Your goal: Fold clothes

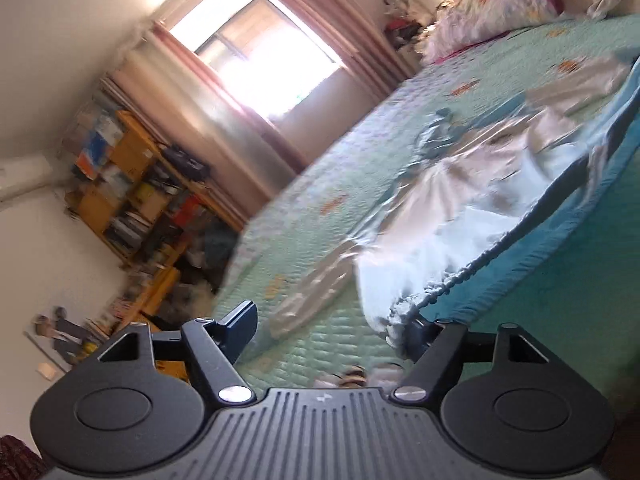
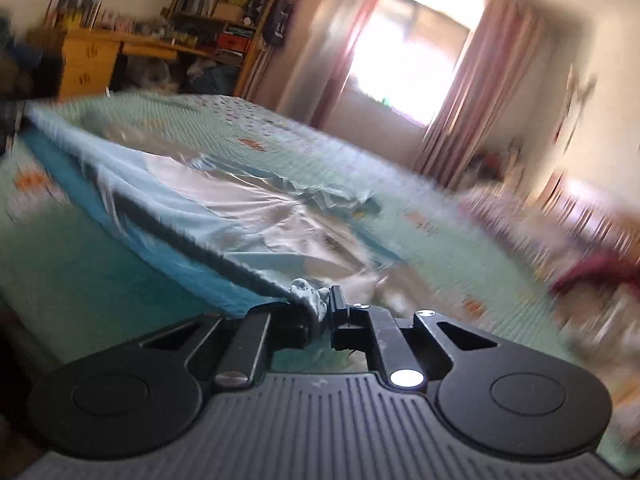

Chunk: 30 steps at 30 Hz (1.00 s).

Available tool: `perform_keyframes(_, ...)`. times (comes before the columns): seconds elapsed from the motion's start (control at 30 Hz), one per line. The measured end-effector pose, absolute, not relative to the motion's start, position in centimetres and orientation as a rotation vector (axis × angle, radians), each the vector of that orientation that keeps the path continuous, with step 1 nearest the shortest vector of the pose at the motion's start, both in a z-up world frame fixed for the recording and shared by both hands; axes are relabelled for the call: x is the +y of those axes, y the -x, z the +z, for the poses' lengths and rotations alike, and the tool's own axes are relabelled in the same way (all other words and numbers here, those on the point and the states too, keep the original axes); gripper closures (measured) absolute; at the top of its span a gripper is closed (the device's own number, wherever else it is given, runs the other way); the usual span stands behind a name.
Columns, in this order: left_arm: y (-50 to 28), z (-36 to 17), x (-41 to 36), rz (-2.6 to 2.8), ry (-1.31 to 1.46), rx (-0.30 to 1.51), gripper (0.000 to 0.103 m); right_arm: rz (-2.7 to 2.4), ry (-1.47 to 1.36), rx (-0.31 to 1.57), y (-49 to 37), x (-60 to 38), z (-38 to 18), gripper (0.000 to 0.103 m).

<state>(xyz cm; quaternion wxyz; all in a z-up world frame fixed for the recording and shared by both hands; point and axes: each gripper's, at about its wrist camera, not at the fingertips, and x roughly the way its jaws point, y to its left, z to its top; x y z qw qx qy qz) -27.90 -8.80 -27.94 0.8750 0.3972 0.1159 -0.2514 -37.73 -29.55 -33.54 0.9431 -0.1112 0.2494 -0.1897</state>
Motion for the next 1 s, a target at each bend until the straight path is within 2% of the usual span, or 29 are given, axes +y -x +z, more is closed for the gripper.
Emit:
perform_keyframes(0.07,27.7,-27.9,-8.5,-0.556,-0.814,0.296,0.013,-0.360,0.116,0.539,38.5,-31.0,-32.2,0.093)
perform_keyframes(0.13,26.5,-29.5,-9.1,-0.546,-0.843,0.333,0.007,-0.355,0.055,0.587,38.2,-32.4,-32.5,0.092)
perform_keyframes(0.17,25.7,-30.8,-9.6,-0.540,-0.850,0.356,0.008,-0.365,0.044,0.614,37.6,-33.0,-33.6,0.090)
perform_keyframes(0.2,24.8,-32.2,-10.0,-0.537,-0.851,0.381,0.009,-0.377,0.034,0.642,36.9,-33.6,-34.7,0.075)
perform_keyframes(0.27,24.3,-34.5,-10.8,-0.517,-0.887,0.418,0.012,-0.404,0.020,0.726,35.2,-34.3,-37.7,0.054)
perform_keyframes(0.4,25.5,-36.2,-10.3,-0.516,-0.899,0.404,0.012,-0.365,0.002,0.722,36.1,-33.1,-39.9,0.050)
perform_keyframes(0.53,24.9,-35.9,-10.0,-0.518,-0.861,0.411,0.014,-0.372,0.060,0.724,35.9,-32.6,-41.3,0.052)
perform_keyframes(0.6,24.3,-34.7,-10.3,-0.534,-0.828,0.423,0.019,-0.348,0.011,0.711,35.7,-33.3,-40.9,0.072)
perform_keyframes(0.67,23.4,-33.4,-10.6,-0.549,-0.793,0.444,0.024,-0.322,-0.060,0.709,35.6,-34.3,-39.7,0.078)
perform_keyframes(0.77,22.5,-31.4,-10.8,-0.569,-0.743,0.474,0.023,-0.297,-0.235,0.703,35.3,-36.8,-37.4,0.078)
perform_keyframes(0.83,22.6,-31.4,-10.9,-0.559,-0.762,0.467,0.015,-0.292,-0.264,0.713,35.2,-37.6,-36.7,0.072)
perform_keyframes(0.9,23.4,-33.5,-11.0,-0.541,-0.842,0.470,0.010,-0.288,-0.289,0.724,35.0,-38.4,-36.1,0.051)
perform_keyframes(0.97,24.2,-36.1,-10.8,-0.528,-0.929,0.491,0.004,-0.288,-0.211,0.768,35.3,-37.3,-36.8,0.038)
perform_keyframes(1.0,24.7,-37.6,-10.6,-0.528,-0.974,0.513,0.004,-0.265,-0.192,0.786,35.9,-36.9,-37.1,0.036)
